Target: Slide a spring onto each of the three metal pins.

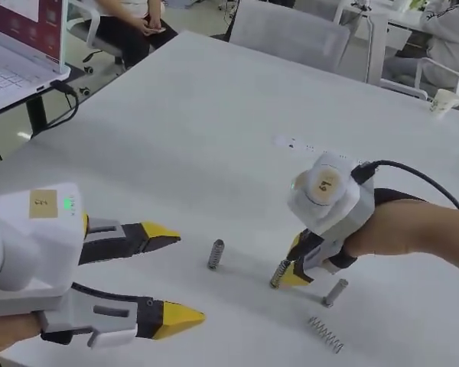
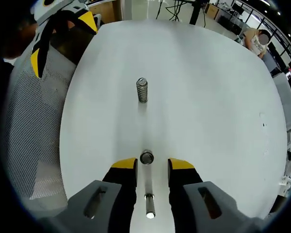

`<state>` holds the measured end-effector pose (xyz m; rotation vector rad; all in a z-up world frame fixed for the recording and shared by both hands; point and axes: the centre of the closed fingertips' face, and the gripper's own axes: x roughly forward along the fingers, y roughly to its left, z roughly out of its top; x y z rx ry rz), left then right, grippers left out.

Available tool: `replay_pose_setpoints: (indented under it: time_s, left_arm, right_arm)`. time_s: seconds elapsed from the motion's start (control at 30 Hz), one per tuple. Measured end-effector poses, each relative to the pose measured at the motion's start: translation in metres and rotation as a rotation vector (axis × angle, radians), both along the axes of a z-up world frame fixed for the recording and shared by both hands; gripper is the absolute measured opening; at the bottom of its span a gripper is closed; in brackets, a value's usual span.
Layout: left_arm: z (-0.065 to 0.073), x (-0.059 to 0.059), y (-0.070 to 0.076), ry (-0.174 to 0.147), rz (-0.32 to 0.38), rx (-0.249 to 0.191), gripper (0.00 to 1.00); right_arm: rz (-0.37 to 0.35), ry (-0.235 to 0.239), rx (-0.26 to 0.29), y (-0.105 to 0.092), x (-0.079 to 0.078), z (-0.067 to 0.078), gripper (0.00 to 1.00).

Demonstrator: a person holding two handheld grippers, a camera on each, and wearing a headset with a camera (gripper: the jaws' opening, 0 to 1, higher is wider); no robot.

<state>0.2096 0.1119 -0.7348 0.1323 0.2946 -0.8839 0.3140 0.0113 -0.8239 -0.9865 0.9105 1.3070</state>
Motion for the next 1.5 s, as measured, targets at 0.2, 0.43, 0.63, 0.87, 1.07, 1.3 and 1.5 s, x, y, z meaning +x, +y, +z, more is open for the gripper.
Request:
replay_pose_setpoints:
  time_s: [0.2,0.43,0.63,0.87,1.07,1.3,1.5]
  left_arm:
    - [0.002,0.0,-0.001,-0.001,-0.004,0.001,0.52]
    - [0.002,-0.001,0.001,0.002,-0.001,0.002,0.53]
    - [0.003,-0.002,-0.001,0.004,-0.007,0.006,0.53]
    - [0.004,-0.001,-0.004,0.005,-0.014,0.008,0.53]
    - [0.005,-0.002,-0.005,0.003,-0.024,0.016,0.53]
    - [0.007,-0.004,-0.006,0.0,-0.036,0.025,0.53]
    - [0.009,-0.002,-0.011,-0.002,-0.05,0.032,0.53]
  right_arm:
    - [-0.041,-0.03,0.077,-0.001,0.001,0.008,0.34]
    - [-0.161,-0.046,0.251,-0.001,0.004,0.024,0.49]
    - [-0.23,-0.086,0.401,-0.003,0.007,0.044,0.56]
    - [-0.261,-0.124,0.481,-0.007,0.004,0.058,0.61]
    - [-0.305,-0.146,0.528,-0.016,0.002,0.065,0.64]
    - [-0.384,-0.179,0.603,-0.034,0.005,0.081,0.66]
    - [-0.425,-0.207,0.627,-0.055,-0.001,0.084,0.68]
